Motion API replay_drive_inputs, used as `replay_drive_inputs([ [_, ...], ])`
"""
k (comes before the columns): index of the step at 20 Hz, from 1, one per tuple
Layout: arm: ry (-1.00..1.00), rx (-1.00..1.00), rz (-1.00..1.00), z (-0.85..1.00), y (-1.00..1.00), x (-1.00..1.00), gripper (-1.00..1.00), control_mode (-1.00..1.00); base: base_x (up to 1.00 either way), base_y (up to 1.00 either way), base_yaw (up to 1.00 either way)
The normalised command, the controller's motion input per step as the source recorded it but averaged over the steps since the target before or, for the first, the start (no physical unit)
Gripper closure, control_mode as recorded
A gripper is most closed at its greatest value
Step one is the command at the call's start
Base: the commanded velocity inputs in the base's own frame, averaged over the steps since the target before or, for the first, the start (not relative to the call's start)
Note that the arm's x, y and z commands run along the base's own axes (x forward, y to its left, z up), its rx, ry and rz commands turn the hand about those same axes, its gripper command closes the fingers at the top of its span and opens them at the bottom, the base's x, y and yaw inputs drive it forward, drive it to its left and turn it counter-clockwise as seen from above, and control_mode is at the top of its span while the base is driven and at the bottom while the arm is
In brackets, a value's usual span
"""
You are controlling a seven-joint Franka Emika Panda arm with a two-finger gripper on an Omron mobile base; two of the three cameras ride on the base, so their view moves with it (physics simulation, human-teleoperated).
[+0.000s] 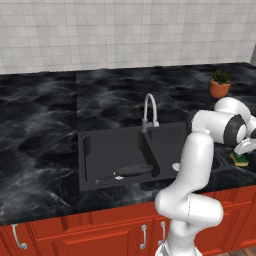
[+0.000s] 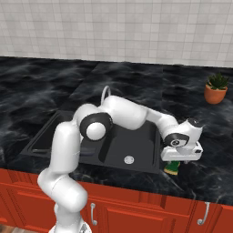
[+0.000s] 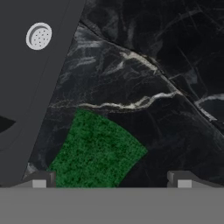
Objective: Pick the pan and sponge and place them into the sink. Then turn on the water.
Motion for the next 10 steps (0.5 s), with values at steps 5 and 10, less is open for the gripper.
replay_drive_inputs([
  [5,0.0,0.0,-0.05,-0.17,0.14,0.0,-1.0,-1.0,0.0,0.0,0.0],
  [10,0.0,0.01,-0.08,-0.17,0.27,0.0,-1.0,-1.0,0.0,0.0,0.0],
])
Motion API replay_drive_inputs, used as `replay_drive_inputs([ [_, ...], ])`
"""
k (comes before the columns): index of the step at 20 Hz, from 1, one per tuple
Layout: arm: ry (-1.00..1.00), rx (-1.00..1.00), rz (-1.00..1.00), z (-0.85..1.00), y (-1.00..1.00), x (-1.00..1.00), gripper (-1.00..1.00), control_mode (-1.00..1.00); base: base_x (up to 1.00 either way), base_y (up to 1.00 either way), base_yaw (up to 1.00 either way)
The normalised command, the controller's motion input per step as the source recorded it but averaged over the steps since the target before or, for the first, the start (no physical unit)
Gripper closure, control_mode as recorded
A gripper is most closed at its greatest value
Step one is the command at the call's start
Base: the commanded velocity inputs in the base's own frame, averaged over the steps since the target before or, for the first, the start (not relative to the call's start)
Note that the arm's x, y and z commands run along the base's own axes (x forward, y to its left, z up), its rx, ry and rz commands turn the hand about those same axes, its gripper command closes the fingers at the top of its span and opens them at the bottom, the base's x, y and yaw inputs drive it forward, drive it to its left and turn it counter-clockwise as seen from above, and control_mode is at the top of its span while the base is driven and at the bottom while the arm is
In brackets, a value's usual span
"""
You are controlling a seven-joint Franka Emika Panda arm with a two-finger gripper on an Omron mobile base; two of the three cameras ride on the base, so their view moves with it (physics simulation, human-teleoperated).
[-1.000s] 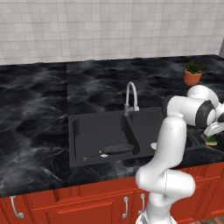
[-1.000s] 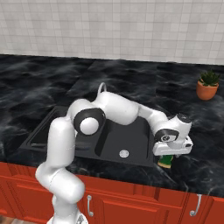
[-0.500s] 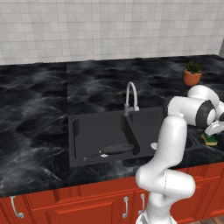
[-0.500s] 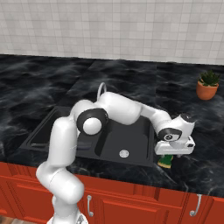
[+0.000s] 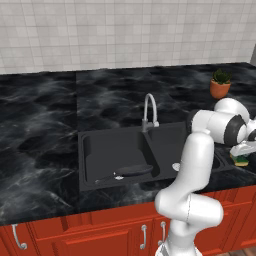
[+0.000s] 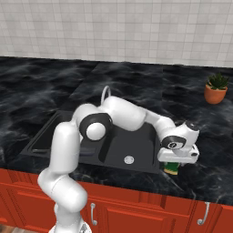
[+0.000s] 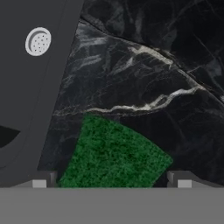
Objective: Pick the pan and sponge and place them into the sink. Then turn on the water.
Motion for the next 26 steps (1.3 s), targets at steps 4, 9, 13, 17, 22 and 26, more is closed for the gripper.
replay_drive_inputs([
  [4,0.0,0.0,-0.08,-0.14,0.19,0.0,-1.0,-1.0,0.0,0.0,0.0],
  [9,0.0,0.0,-0.07,-0.17,0.07,0.0,-1.0,-1.0,0.0,0.0,0.0],
  [13,0.0,0.0,-0.06,-0.27,0.14,0.01,-1.0,-1.0,0.0,0.0,0.0],
  [17,0.0,-0.06,-0.02,-0.42,0.51,0.0,1.0,-1.0,0.0,0.0,0.0],
  [22,0.0,-0.04,-0.02,-0.1,0.42,0.0,1.0,-1.0,0.0,0.0,0.0],
  [26,-0.01,-0.04,-0.04,0.13,0.56,0.0,1.0,-1.0,0.0,0.0,0.0],
])
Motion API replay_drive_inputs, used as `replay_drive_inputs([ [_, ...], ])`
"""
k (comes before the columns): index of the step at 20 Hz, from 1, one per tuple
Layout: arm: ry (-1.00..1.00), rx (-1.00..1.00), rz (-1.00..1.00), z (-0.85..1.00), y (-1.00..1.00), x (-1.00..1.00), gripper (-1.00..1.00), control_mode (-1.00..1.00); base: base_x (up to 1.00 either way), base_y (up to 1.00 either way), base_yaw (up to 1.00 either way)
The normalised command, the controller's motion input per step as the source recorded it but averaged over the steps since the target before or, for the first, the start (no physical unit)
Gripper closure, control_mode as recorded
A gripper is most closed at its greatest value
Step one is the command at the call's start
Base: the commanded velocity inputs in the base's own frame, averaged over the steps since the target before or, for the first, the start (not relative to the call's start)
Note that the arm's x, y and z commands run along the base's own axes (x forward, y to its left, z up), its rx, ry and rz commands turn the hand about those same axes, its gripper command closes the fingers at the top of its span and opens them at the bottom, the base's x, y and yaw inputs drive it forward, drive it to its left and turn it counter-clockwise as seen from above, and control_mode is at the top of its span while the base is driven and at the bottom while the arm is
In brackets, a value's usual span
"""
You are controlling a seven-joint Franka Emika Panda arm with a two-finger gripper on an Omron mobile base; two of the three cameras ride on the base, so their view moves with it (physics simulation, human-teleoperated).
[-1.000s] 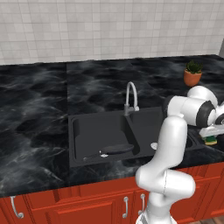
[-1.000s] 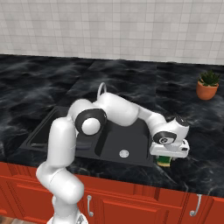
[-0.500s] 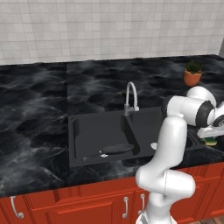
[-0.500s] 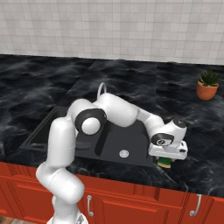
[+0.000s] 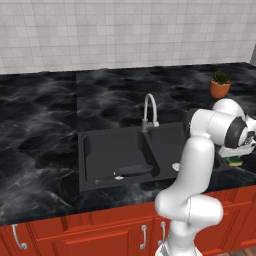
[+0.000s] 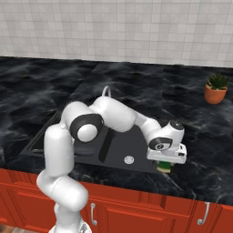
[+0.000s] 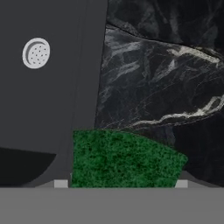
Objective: Pick the pan and sponge and place them into the sink. Then turn on the water.
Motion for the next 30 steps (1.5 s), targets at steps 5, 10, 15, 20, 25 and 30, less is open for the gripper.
replay_drive_inputs([
  [5,-0.02,0.0,-0.04,0.41,0.68,0.0,1.0,-1.0,0.0,0.0,0.0],
  [10,-0.02,0.0,-0.02,0.49,0.76,-0.01,1.0,-1.0,0.0,0.0,0.0],
  [15,-0.02,-0.03,0.0,0.19,0.92,-0.09,1.0,-1.0,0.0,0.0,0.0],
  [20,-0.01,-0.07,-0.01,0.0,0.88,-0.15,1.0,-1.0,0.0,0.0,0.0],
  [25,-0.02,-0.05,-0.01,0.0,0.93,-0.24,1.0,-1.0,0.0,0.0,0.0],
  [30,-0.01,-0.03,-0.02,0.05,0.83,-0.05,1.0,-1.0,0.0,0.0,0.0],
])
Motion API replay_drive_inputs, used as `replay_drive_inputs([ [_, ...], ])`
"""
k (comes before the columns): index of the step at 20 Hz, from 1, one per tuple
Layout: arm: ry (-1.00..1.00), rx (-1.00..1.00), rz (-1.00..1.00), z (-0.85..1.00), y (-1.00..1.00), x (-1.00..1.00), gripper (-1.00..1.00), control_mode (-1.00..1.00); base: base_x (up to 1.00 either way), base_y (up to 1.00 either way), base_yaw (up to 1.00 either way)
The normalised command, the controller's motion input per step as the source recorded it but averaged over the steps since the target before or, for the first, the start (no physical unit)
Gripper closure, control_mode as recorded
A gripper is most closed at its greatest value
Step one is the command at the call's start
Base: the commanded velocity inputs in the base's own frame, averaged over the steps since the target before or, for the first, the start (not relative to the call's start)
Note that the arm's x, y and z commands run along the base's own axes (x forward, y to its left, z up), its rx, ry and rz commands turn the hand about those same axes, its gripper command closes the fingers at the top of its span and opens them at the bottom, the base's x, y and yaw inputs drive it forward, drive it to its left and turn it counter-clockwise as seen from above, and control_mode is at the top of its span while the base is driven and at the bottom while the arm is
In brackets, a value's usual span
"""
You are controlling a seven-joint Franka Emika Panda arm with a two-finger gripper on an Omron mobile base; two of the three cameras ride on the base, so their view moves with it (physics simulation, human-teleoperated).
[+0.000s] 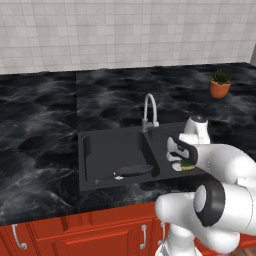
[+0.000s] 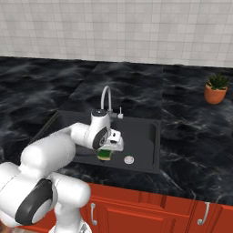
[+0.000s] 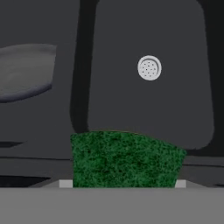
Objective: Pick the pan and sponge and place them into the sink. Then turn on the water.
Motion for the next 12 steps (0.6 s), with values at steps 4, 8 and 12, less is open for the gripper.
replay_drive_inputs([
  [4,0.0,-0.05,-0.02,0.19,0.68,0.0,1.0,-1.0,0.0,0.0,0.0],
  [8,0.0,-0.04,-0.03,0.27,0.54,0.11,1.0,-1.0,0.0,0.0,0.0],
  [12,0.0,-0.05,-0.02,0.18,0.54,0.2,1.0,-1.0,0.0,0.0,0.0],
])
